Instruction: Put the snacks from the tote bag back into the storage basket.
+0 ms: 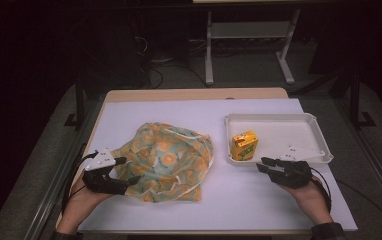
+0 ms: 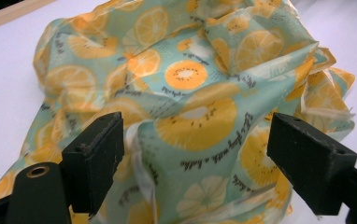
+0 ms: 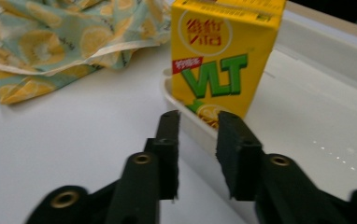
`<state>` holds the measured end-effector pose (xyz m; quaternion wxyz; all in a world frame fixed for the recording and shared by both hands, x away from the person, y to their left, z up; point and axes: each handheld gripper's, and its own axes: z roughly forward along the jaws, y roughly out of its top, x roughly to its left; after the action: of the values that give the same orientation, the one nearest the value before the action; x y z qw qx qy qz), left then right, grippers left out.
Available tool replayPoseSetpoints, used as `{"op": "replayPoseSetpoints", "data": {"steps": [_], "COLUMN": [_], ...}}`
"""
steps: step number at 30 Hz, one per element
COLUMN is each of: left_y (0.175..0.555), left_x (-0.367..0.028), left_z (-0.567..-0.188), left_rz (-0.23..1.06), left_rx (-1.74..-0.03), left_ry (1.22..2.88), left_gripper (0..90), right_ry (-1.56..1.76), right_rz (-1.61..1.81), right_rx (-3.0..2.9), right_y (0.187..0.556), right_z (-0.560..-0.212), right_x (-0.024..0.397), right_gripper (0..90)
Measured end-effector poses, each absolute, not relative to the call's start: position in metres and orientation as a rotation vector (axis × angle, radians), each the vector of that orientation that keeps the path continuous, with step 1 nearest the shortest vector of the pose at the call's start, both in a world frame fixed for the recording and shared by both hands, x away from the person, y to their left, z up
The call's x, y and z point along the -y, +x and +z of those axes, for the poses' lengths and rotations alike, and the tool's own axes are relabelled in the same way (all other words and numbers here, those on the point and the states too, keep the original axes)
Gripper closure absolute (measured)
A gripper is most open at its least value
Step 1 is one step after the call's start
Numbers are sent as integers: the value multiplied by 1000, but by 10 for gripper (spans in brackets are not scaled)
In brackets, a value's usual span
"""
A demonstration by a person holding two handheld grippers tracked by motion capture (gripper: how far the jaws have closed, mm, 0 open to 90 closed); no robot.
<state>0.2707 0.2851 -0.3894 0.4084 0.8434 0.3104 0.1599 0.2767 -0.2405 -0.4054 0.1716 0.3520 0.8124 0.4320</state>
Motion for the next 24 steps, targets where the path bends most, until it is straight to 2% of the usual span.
{"op": "replayPoseSetpoints", "data": {"steps": [2,3,4,5,7,24], "left_y": [270,268,268,267,264,246], "left_x": [-287,-290,-290,-292,-298,-336], "left_z": [-389,-389,-389,-389,-387,-408], "left_rz": [404,408,408,412,423,433], "left_rx": [-785,-791,-791,-795,-803,-918], "left_ry": [2126,2122,2122,2112,2103,2075], "left_gripper": [184,184,183,183,183,183], "right_ry": [1000,1007,1007,1006,1016,1065], "right_rz": [1223,1212,1212,1193,1185,1207], "right_rx": [-2296,-2286,-2286,-2278,-2267,-2260], "right_y": [279,283,283,289,293,336], "right_z": [-404,-401,-401,-399,-397,-407], "right_x": [241,241,241,242,243,252], "right_gripper": [743,808,808,859,894,896]}}
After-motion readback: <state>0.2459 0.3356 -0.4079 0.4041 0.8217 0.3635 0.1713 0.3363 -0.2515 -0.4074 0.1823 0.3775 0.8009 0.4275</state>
